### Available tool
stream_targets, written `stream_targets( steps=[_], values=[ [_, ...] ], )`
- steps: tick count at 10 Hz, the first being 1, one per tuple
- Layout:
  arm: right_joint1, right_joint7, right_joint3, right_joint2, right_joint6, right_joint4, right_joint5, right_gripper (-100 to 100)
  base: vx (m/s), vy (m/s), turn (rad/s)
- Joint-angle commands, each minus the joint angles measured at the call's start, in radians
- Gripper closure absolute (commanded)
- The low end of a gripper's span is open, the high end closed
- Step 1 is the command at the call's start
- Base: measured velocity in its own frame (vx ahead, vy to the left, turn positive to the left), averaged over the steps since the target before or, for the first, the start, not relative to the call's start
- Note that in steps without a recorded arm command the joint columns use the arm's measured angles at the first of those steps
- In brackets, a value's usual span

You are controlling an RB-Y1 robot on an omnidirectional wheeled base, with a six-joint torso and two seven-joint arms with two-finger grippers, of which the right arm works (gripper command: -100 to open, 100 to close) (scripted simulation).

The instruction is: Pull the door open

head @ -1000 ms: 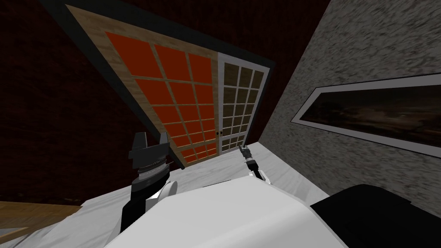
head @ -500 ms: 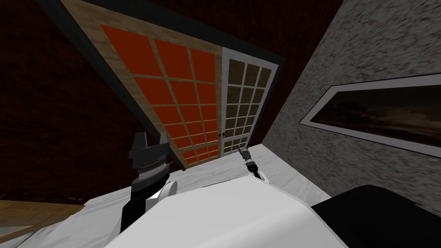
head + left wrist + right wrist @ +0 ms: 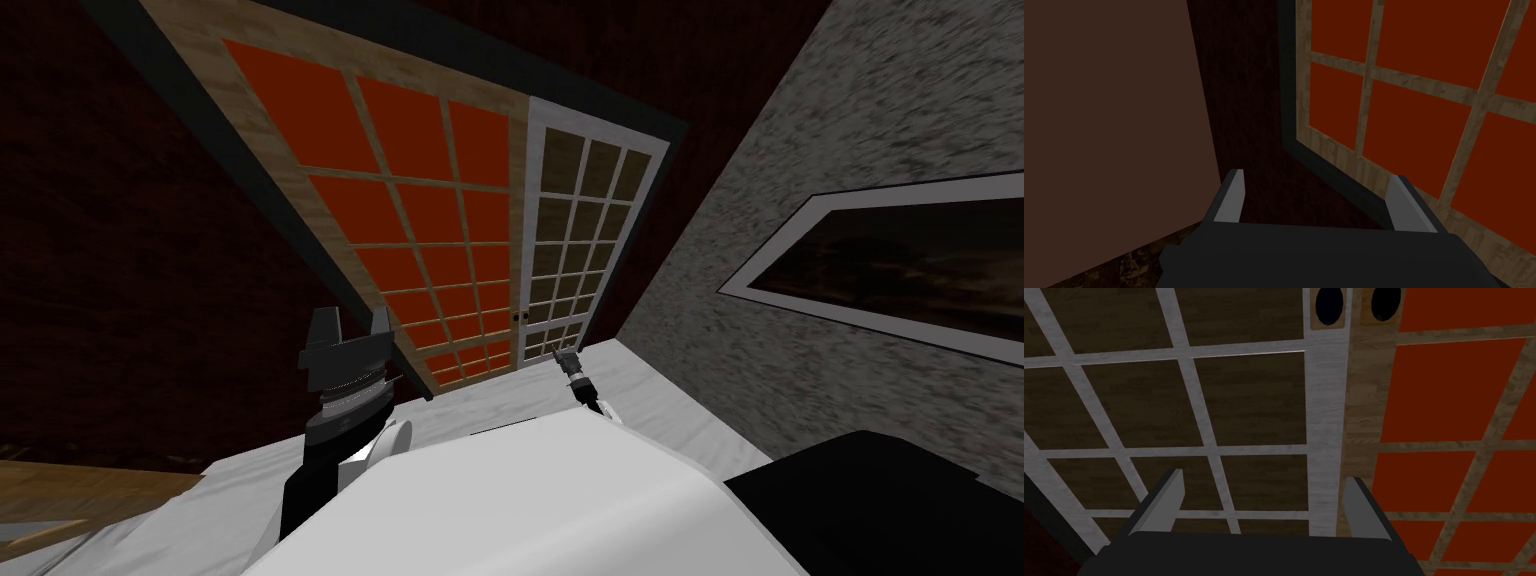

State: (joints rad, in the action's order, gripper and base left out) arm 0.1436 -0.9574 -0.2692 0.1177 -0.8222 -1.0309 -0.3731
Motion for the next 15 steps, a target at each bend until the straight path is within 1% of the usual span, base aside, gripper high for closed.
stream_targets(
  steps=[1, 3, 4, 7, 10, 11, 12, 13, 15],
  values=[
    [-0.014, -0.024, -0.006, 0.002, -0.013, 0.038, -0.011, -100, 0.102, 0.015, 0.037],
    [-0.026, -0.051, -0.013, 0.002, -0.026, 0.077, -0.025, -100, 0.106, 0.030, 0.042],
    [-0.038, -0.075, -0.018, 0.002, -0.037, 0.111, -0.038, -100, 0.135, 0.040, 0.073],
    [-0.054, -0.107, -0.026, 0.002, -0.052, 0.157, -0.055, -100, 0.123, 0.032, 0.040],
    [-0.083, -0.161, -0.037, 0.001, -0.076, 0.232, -0.084, -100, 0.158, 0.030, 0.067],
    [-0.091, -0.172, -0.039, 0.000, -0.081, 0.247, -0.090, -100, 0.172, 0.038, 0.074],
    [-0.092, -0.163, -0.040, 0.004, -0.081, 0.247, -0.084, -100, 0.072, 0.017, 0.013],
    [-0.077, -0.171, -0.053, 0.009, -0.080, 0.260, -0.079, -100, -0.084, -0.026, -0.048],
    [-0.064, -0.176, -0.065, 0.012, -0.076, 0.268, -0.074, -100, -0.154, -0.044, -0.019]
  ],
)
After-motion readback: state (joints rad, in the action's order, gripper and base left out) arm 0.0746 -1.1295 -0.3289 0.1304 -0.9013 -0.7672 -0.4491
